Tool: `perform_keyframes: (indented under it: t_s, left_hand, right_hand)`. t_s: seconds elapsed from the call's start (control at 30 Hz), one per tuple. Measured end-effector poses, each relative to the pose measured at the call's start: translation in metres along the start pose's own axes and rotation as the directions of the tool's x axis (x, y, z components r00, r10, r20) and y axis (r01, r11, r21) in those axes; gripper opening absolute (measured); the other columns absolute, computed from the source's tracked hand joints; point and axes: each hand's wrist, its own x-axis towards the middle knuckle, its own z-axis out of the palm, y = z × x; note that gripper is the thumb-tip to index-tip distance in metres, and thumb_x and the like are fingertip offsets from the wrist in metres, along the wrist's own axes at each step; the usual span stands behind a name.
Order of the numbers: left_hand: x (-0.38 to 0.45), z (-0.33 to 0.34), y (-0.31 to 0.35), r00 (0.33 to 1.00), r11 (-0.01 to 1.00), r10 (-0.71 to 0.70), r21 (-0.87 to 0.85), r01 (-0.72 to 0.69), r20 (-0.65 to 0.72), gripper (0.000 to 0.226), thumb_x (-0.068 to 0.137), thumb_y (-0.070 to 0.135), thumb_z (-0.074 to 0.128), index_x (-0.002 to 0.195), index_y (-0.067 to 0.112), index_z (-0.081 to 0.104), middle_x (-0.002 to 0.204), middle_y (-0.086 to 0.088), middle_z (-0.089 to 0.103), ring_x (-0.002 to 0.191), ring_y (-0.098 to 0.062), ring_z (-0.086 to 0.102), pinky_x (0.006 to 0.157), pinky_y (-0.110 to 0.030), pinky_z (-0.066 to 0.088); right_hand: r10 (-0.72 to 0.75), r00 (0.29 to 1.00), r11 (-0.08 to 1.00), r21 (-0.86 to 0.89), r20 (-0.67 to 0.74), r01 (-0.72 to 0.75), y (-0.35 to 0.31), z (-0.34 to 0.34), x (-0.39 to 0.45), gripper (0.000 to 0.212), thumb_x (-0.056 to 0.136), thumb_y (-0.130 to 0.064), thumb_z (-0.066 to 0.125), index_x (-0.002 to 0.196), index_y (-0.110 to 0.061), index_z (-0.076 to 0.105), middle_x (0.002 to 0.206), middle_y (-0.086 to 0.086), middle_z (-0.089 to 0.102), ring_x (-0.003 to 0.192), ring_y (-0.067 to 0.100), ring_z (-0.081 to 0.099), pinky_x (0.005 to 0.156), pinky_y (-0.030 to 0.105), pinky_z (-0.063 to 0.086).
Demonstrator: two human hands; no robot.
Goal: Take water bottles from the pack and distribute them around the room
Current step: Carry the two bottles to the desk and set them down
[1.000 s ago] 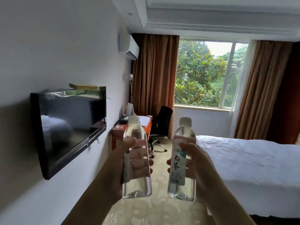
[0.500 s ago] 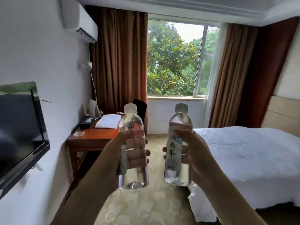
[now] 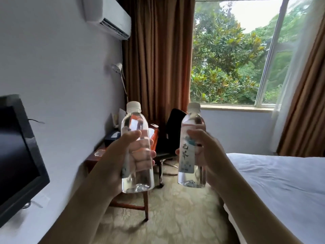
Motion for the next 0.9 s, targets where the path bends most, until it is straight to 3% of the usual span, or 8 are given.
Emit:
perform_keyframes:
  t_s: [0.1,0.27,0.47,0.63,0.77,0.9]
  left_hand:
    - [0.069,-0.021,-0.003,0.999,0.999,0.018,-0.038,-0.019,-0.028,0.057,0.059,0.033,0.077,0.111,0.013,0.064,0.085,-0.008,0.071,0.065,-0.021,0.072,0.057,-0.033,0.061]
    - [0.206,-0.070,-0.029,0.997,0.998,0.053,-0.042,-0.055,-0.051,0.051,0.067,0.036,0.073,0.111,0.013,0.066,0.082,-0.006,0.074,0.067,-0.021,0.072,0.057,-0.034,0.060]
    - [0.389,-0.097,-0.051,0.999,0.997,0.026,-0.070,-0.028,-0.028,0.054,0.064,0.039,0.074,0.112,0.013,0.066,0.087,-0.008,0.077,0.073,-0.024,0.074,0.057,-0.034,0.058]
    - [0.507,-0.098,-0.062,0.999,0.995,-0.002,-0.100,0.007,0.046,0.031,0.074,0.034,0.059,0.096,0.017,0.073,0.084,-0.007,0.074,0.072,-0.024,0.073,0.059,-0.034,0.058]
    - [0.587,-0.103,-0.077,0.997,0.998,0.010,-0.069,-0.005,0.081,0.031,0.077,0.030,0.057,0.102,0.018,0.071,0.084,-0.005,0.071,0.073,-0.023,0.070,0.064,-0.036,0.057]
    - [0.651,-0.112,-0.097,0.997,0.996,0.080,0.030,-0.081,0.019,0.035,0.078,0.028,0.057,0.108,0.013,0.067,0.085,-0.006,0.070,0.080,-0.027,0.069,0.067,-0.037,0.062]
  right_hand:
    - [0.003,0.999,1.000,0.001,0.035,-0.003,0.022,0.004,0.078,0.053,0.070,-0.039,0.067,0.118,-0.018,0.061,0.097,0.013,0.068,0.080,0.024,0.069,0.067,0.036,0.055]
    - [-0.001,0.999,1.000,0.004,0.039,0.001,0.076,0.015,0.211,0.043,0.070,-0.038,0.067,0.110,-0.023,0.063,0.093,0.014,0.066,0.080,0.029,0.066,0.071,0.043,0.054]
    - [0.026,1.000,0.999,-0.047,0.018,-0.025,0.107,0.005,0.367,0.035,0.069,-0.032,0.068,0.103,-0.025,0.067,0.083,0.010,0.067,0.073,0.026,0.066,0.064,0.040,0.055]
    - [0.012,0.999,1.000,-0.019,-0.043,-0.013,0.119,-0.026,0.468,0.030,0.072,-0.027,0.066,0.102,-0.022,0.066,0.073,0.006,0.068,0.064,0.023,0.067,0.057,0.035,0.056]
    - [0.040,0.999,0.999,-0.001,-0.031,-0.040,0.149,-0.046,0.550,0.037,0.072,-0.027,0.066,0.108,-0.018,0.064,0.080,0.010,0.067,0.066,0.025,0.067,0.061,0.039,0.057]
    - [0.051,0.998,0.999,0.000,0.040,-0.051,0.191,-0.054,0.638,0.027,0.069,-0.029,0.065,0.096,-0.026,0.069,0.084,0.005,0.070,0.076,0.025,0.069,0.069,0.042,0.058]
